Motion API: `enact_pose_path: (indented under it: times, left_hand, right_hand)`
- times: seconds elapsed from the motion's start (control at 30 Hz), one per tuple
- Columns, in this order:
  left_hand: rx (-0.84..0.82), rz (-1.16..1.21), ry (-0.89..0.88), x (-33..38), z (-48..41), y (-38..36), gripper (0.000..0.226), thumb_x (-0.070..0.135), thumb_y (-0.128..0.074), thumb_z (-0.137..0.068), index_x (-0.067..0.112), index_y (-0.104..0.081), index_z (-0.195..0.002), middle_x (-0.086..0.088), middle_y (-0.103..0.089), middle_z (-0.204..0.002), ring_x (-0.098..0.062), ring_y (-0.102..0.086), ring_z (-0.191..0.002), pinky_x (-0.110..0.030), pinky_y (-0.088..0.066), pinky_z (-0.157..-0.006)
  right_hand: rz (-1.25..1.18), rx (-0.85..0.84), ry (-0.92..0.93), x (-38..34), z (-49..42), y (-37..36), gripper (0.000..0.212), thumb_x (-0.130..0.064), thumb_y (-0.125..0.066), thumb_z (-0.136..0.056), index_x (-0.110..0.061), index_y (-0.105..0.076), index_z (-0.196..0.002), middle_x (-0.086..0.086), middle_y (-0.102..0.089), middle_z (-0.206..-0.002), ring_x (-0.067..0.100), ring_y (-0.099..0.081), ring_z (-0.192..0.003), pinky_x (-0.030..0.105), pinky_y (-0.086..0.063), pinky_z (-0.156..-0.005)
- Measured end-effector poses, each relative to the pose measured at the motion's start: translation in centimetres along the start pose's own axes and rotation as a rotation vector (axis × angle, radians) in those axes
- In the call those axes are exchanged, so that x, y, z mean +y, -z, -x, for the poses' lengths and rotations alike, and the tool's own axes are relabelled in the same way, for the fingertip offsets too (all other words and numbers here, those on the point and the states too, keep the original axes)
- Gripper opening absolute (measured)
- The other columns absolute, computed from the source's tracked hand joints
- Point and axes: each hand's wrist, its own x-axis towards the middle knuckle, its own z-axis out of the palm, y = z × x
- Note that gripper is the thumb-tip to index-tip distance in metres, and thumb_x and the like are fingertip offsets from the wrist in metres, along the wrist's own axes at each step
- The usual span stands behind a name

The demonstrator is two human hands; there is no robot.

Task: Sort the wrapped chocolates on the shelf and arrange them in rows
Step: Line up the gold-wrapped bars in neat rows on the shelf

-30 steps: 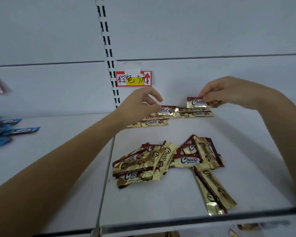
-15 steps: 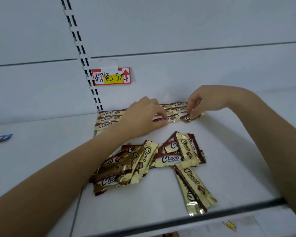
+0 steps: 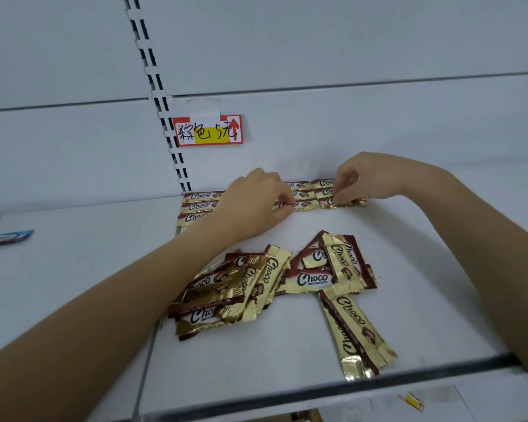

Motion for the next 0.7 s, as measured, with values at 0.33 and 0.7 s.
enact_pose_path:
  times: [0.33,0.7]
  left_hand:
    - [-0.352,0.395,-0.010,-0.1,1.3,4.6,0.014,0.028,-0.058,-0.088,0.019,-0.068,-0.091,0.016,-0.062,-0.076,0.002,-0.056,-0.066,-0.005,-0.041,-0.062]
    - [-0.603,0.530,0.039,-3.3,6.3,6.1,0.021,0.045,-0.063,-0.069,0.033,-0.065,-0.086,0.019,-0.068,-0.077,0.004,-0.061,-0.071,-0.008,-0.044,-0.062]
  right_hand:
    - [-0.158,-0.409,0.117,-3.0,2.5,1.1,0.024,-0.027,-0.070,-0.078,-0.028,-0.067,-0.102,0.003,-0.063,-0.094,0.010,-0.057,-0.081,0.020,-0.046,-0.070]
    - [-0.198,-0.412,0.334,-7.3,3.0,-2.0,0.011,-0.036,-0.069,-0.076,-0.029,-0.070,-0.085,-0.028,-0.060,-0.062,-0.013,-0.051,-0.057,0.001,-0.034,-0.053]
